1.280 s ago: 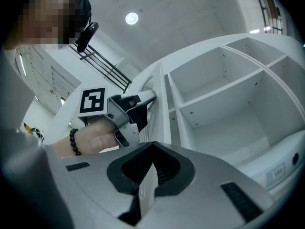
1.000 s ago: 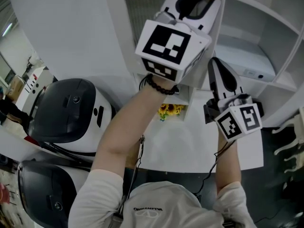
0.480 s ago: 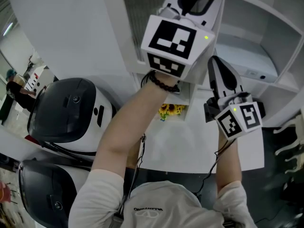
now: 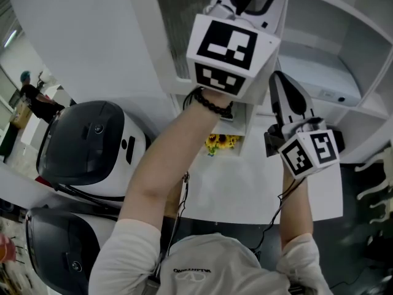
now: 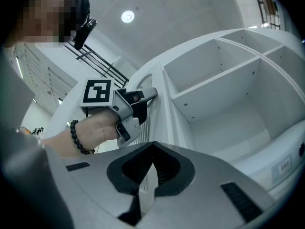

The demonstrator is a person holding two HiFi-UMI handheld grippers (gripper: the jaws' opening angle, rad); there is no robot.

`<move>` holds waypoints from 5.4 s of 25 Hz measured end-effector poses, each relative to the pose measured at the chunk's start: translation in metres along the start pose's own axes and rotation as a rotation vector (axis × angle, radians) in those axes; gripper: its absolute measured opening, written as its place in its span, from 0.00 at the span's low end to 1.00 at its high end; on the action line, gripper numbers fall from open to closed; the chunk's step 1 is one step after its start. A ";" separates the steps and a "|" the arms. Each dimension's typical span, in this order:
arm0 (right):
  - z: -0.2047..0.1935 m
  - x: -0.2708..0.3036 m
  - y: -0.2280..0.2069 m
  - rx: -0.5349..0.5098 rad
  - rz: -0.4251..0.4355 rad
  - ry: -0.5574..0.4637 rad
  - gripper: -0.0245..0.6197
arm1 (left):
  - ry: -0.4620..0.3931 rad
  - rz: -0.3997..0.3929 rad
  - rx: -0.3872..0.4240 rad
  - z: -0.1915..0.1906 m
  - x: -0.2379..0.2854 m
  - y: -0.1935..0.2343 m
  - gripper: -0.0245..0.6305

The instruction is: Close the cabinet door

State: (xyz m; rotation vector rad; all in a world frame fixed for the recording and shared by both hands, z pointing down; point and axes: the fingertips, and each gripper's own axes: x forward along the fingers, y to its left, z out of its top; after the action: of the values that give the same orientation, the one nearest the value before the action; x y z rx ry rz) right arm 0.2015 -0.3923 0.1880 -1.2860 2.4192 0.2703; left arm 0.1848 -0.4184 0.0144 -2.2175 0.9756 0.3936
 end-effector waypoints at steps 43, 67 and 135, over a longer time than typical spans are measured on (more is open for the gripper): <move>-0.016 -0.003 -0.010 0.031 -0.030 0.031 0.05 | 0.067 0.033 0.037 -0.019 0.020 0.011 0.17; -0.018 -0.059 0.014 0.006 -0.102 0.060 0.05 | -0.080 -0.011 -0.071 -0.010 -0.125 -0.020 0.04; -0.070 -0.201 0.043 -0.020 -0.283 0.168 0.05 | 0.317 0.128 -0.326 -0.134 -0.423 -0.089 0.04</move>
State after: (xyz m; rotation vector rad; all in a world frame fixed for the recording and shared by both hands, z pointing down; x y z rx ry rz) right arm 0.2507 -0.2411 0.3357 -1.6988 2.3312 0.1103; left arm -0.0341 -0.2395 0.3683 -2.5735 1.3030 0.2770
